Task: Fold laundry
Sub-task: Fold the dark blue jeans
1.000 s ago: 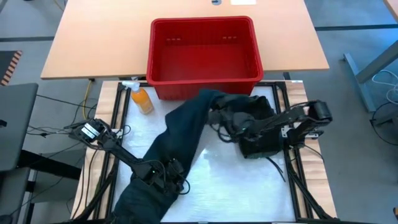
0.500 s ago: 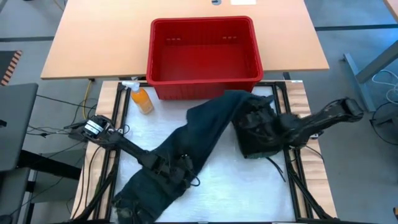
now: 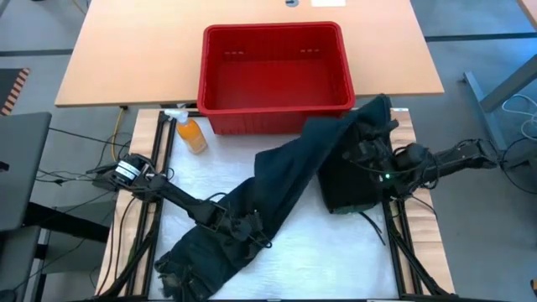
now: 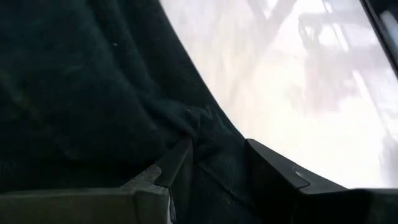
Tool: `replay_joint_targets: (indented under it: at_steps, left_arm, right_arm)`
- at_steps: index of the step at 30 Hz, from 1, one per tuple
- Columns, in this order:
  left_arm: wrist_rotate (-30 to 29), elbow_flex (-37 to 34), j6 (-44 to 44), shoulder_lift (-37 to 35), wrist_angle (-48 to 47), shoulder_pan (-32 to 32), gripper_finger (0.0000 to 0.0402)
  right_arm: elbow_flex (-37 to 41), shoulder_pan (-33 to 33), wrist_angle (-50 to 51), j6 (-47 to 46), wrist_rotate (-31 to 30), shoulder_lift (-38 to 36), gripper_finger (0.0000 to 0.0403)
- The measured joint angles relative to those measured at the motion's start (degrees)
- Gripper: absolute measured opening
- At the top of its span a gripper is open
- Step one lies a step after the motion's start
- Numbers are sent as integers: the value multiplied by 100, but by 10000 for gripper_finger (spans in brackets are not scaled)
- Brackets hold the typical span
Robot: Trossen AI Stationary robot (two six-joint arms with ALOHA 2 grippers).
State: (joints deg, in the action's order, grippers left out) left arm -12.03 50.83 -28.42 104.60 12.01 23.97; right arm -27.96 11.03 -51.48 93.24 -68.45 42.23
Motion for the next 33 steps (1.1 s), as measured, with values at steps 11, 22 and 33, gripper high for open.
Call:
replay_joint_targets:
  at_steps: [11,22,33]
  left_arm:
    - [381,-5,-724,4,-519,282,128]
    - [323,-4,-791,46,-700,288,128]
    - [684,1,-1071,46,-724,296,128]
  right_arm:
    - [1478,-1291,-304,72,162,-1333,14]
    - [726,-1192,-351,-2237,1009,-2281,18]
    - [-1347,-761,4485,-5163,1863,-664,20]
